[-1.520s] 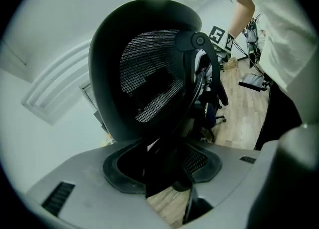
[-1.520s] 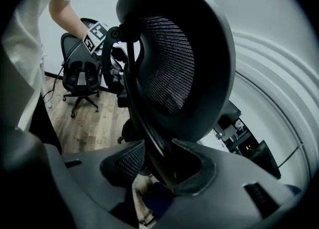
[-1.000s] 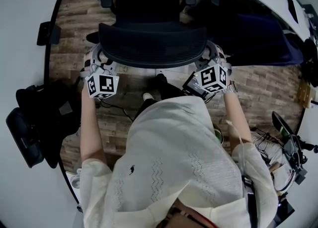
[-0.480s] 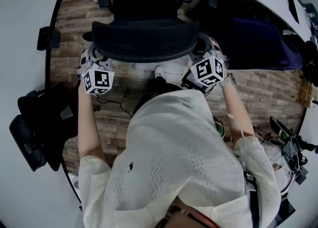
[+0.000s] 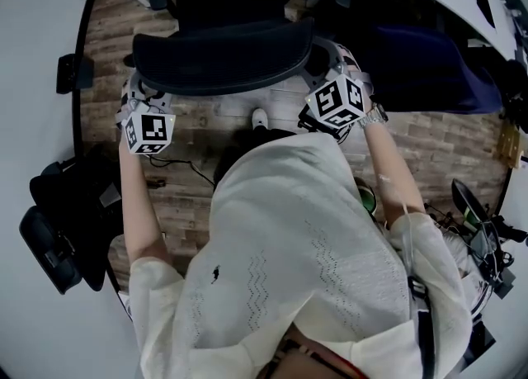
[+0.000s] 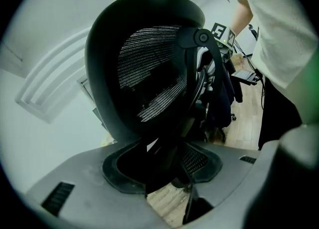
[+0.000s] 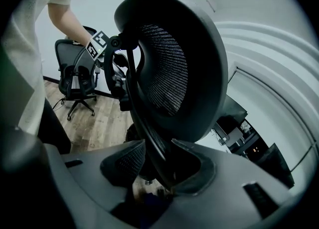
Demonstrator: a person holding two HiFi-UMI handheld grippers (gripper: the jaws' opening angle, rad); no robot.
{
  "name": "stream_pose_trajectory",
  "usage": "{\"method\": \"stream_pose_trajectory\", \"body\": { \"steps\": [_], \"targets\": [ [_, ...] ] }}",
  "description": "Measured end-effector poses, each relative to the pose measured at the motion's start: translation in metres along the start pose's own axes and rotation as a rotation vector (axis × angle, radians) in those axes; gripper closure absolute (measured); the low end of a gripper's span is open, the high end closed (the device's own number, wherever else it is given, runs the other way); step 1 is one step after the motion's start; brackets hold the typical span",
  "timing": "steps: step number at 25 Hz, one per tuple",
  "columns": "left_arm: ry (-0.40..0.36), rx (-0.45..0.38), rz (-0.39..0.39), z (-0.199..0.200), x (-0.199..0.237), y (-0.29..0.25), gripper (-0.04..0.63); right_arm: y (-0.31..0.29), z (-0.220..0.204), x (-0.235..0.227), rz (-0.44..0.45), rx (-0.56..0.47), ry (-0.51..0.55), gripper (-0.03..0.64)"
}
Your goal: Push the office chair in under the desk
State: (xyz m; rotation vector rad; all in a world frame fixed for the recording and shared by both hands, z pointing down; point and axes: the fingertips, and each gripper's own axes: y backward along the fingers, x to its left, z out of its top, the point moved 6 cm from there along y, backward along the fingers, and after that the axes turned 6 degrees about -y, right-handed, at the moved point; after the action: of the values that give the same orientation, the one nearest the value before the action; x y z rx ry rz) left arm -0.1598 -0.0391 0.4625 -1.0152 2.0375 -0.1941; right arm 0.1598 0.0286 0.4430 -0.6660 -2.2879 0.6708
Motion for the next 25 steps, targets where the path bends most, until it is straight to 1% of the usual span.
{"method": "stream_pose_trajectory", "body": {
  "steps": [4,15,25],
  "targets": [
    [0.011,0.003,0.007,0.004,0.006,-0.012,0.405,-0.006,-0.002,-0.015,0.01,-0.008,0.009,0.456],
    [0.021,0.021,-0.007,0.008,0.025,-0.037,0.405,-0.022,-0.002,-0.041,0.021,-0.03,0.015,0.459],
    [0.024,0.004,-0.005,0.011,0.028,-0.042,0.402,-0.023,-0.003,-0.048,0.023,-0.041,0.017,0.457]
  ]
}}
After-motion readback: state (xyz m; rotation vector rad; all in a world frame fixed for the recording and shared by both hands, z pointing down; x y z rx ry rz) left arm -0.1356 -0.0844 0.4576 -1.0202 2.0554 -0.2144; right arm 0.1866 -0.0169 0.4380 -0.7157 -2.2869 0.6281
